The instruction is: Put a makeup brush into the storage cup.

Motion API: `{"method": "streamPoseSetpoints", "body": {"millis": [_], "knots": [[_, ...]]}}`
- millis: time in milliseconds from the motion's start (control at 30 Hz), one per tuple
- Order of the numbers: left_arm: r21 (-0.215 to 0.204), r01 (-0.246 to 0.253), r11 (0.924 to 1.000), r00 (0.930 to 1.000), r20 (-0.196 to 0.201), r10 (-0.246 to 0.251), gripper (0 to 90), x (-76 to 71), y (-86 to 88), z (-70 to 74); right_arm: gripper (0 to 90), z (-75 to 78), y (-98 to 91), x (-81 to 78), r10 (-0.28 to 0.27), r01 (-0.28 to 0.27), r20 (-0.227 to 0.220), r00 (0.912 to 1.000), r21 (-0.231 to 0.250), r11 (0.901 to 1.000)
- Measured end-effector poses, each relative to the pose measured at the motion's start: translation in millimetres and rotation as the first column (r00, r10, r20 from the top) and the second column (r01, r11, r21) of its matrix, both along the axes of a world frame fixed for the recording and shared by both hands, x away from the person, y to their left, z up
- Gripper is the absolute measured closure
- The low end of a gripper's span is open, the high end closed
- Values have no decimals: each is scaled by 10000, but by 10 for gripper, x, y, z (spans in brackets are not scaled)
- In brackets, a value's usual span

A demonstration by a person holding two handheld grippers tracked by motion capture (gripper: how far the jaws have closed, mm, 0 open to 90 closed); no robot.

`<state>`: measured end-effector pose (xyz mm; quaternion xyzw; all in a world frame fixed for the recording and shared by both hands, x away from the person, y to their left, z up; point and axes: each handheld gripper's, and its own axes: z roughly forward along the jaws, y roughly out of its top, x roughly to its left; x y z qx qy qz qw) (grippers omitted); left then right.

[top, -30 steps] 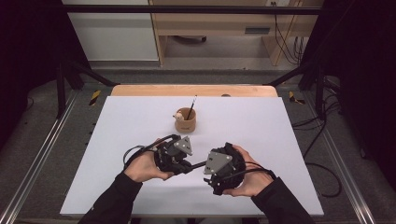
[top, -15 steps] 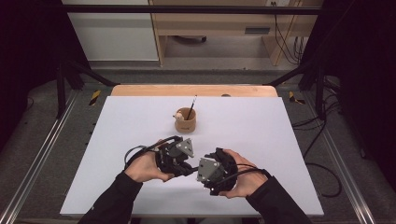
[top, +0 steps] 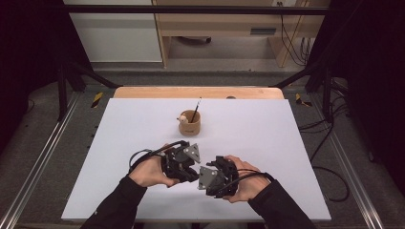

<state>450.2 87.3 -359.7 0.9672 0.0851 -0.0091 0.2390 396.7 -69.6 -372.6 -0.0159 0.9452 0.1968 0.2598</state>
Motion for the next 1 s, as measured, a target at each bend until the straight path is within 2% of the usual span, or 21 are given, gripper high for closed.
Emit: {"method": "streamPoseSetpoints", "body": {"millis": [167,300,667,1000], "knots": [[-7,-5,10000,10000,-66,5,790,-2,-9,-8,473,-9,11,-4,149,-149,-37,9999,-36,9999],[194,158,9997,9999,-64,-157,790,9,-16,-1,501,-23,21,-10,226,-226,-19,9997,-101,9997],[210,194,9996,9998,-113,-191,790,4,-33,-13,625,-42,48,-18,568,-567,5,9984,-296,9980],[250,223,9994,9997,-136,-220,790,1,-38,-17,677,-52,56,-15,734,-733,23,9973,-393,9965]]}}
